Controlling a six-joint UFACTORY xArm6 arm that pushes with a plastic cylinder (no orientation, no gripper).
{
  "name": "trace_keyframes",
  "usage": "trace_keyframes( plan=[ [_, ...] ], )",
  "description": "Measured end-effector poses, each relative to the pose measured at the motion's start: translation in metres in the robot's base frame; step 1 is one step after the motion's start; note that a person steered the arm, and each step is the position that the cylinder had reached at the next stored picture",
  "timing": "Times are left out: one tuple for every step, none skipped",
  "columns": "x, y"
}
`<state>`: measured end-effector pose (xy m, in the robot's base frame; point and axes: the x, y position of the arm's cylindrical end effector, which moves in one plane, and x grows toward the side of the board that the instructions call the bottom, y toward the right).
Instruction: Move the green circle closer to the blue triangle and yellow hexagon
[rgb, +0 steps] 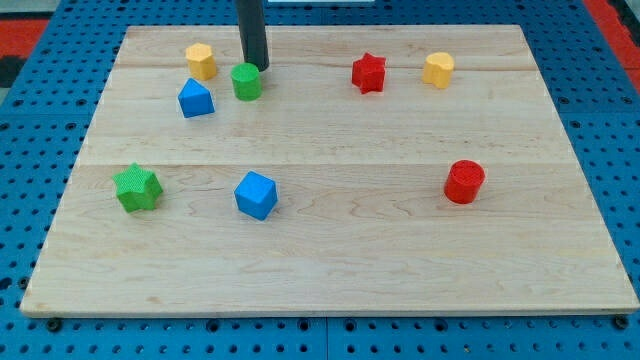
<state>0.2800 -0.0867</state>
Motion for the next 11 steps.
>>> trace_keyframes(
  plan=[
    [0.007,0.000],
    [0.015,0.037],
    [0.027,0.051],
    [0.035,0.040],
    [0.028,0.021],
    [0.045,0.021],
    [0.050,0.009],
    [0.046,-0.014],
    [0.016,-0.024],
    [-0.012,-0.034],
    [-0.004,-0.057]
  ],
)
